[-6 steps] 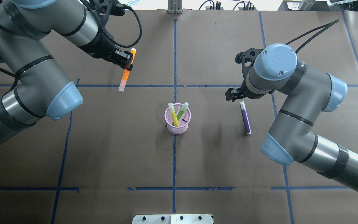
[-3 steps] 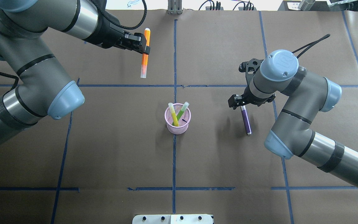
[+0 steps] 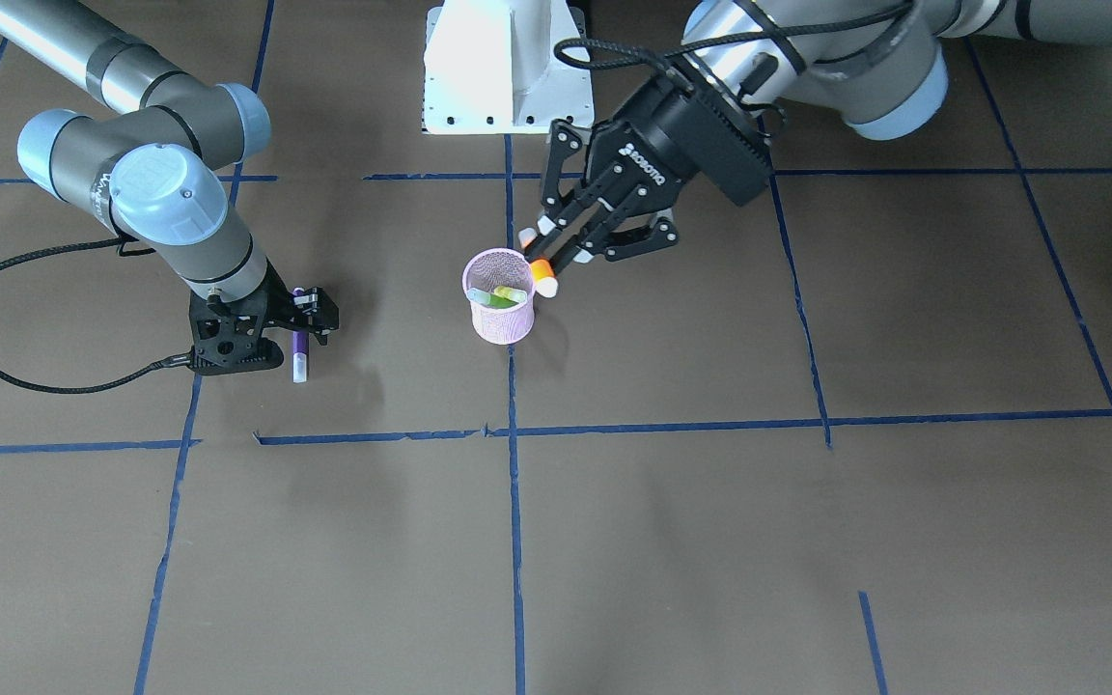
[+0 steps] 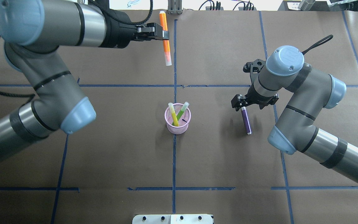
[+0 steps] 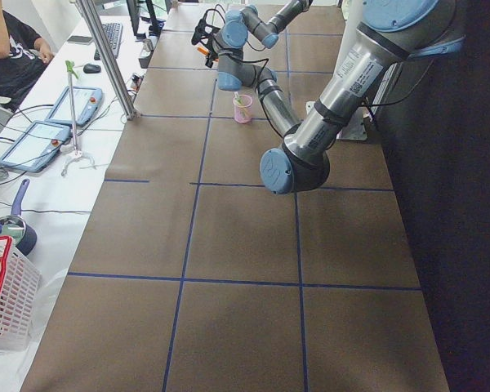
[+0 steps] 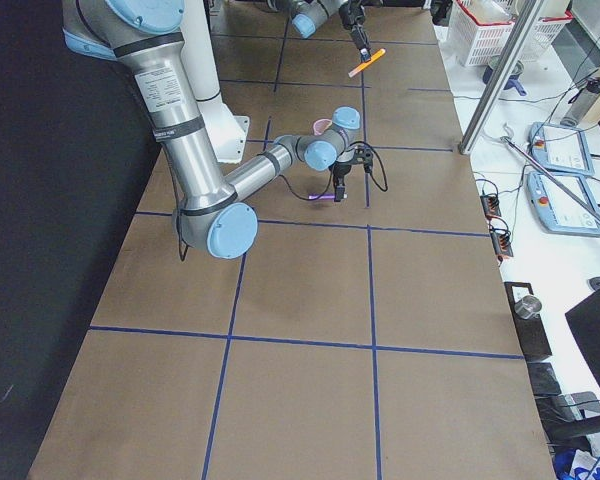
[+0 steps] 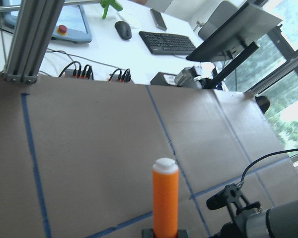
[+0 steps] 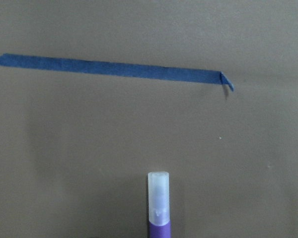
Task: Collect pens into pen holder
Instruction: 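Lift the orange marker with the left gripper while the right gripper grasps the purple marker, then carry the orange marker over the pen holder with the left gripper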
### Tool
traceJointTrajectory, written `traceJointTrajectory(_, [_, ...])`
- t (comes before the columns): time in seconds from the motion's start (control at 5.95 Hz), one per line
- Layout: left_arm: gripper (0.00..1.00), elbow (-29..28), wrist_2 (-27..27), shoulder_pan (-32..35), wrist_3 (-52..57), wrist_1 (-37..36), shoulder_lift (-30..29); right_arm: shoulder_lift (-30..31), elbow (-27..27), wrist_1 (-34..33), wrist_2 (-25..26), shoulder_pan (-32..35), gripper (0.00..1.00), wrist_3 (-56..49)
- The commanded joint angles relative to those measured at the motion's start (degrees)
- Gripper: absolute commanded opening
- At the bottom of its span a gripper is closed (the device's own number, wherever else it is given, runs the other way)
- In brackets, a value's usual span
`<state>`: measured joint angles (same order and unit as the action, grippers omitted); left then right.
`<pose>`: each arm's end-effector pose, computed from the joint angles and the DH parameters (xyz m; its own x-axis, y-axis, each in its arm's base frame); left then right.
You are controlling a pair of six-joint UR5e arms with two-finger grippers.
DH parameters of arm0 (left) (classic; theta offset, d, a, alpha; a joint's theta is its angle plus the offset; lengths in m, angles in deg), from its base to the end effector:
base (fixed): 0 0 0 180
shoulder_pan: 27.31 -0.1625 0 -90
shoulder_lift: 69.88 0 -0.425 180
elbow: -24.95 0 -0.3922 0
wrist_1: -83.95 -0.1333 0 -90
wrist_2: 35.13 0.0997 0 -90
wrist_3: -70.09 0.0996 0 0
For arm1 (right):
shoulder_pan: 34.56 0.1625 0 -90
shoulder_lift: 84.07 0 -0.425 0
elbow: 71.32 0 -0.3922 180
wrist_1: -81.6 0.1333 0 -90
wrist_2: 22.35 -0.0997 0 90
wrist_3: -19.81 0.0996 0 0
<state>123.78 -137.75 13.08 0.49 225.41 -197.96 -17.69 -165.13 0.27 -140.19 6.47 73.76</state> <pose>0.3936 -0.4813 0.0978 0.0591 0.3963 -0.9162 0.4770 0.7950 0.3747 -0.4340 -0.4927 0.3836 0.7122 -0.0700 0.6984 0.0572 0.9975 0.0417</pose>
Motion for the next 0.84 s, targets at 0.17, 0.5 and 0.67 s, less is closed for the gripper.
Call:
traceJointTrajectory(0.17, [0.0,-2.4,14.7,-10.9,-0.7,24.2,10.4,0.1,0.0,-0.1,-0.2,-0.3,1.0,0.1])
traceJointTrajectory(0.5, [0.0,-6.2,16.2,-11.0,2.0,25.4,10.9,-0.1,-0.1,-0.4,-0.2,-0.3,1.0,0.1])
traceJointTrajectory(0.67, [0.0,-6.5,17.8,-11.1,4.7,24.9,10.0,-0.4,-0.2,-0.4,-0.2,-0.3,1.0,0.1])
